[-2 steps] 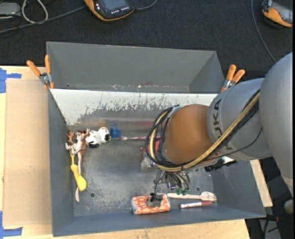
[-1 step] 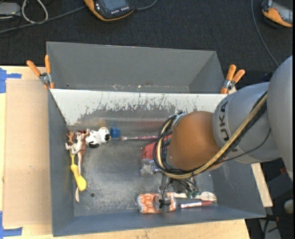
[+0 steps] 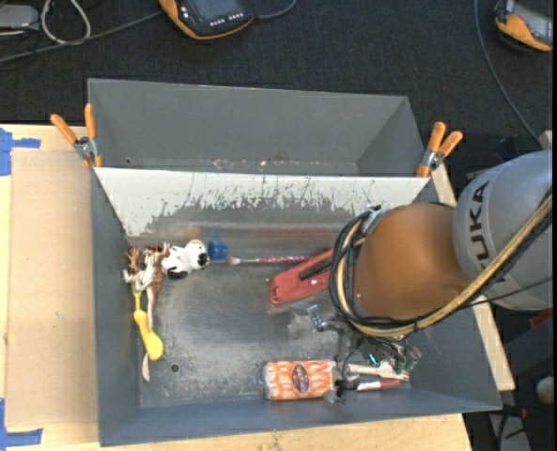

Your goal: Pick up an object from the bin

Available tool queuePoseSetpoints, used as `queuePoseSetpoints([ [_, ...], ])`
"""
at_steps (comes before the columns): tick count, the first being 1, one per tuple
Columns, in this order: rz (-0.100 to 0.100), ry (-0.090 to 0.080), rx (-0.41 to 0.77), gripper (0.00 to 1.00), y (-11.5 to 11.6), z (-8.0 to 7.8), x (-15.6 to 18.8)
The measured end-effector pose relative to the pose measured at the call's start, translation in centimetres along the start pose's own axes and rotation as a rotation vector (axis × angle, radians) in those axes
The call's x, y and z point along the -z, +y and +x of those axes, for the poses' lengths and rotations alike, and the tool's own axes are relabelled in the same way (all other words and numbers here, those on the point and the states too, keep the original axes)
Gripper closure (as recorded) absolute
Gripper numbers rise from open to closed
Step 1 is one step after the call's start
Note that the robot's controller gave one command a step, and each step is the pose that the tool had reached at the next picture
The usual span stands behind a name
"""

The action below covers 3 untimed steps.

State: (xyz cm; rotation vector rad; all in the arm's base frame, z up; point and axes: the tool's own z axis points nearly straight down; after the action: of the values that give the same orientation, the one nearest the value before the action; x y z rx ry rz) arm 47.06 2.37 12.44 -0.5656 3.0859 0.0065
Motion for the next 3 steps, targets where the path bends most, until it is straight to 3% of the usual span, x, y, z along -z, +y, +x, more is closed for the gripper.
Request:
queuePoseSetpoints([
  [1,0.0,0.001,-0.004,0.0,-0.1,0.1,0.0],
  [2,0.001,-0.001,-0.085,0.0,-2.6,-1.5,-5.1],
  [3,0.0,-0.004,-0.069,1.0,-0.1,-0.4,-5.5],
])
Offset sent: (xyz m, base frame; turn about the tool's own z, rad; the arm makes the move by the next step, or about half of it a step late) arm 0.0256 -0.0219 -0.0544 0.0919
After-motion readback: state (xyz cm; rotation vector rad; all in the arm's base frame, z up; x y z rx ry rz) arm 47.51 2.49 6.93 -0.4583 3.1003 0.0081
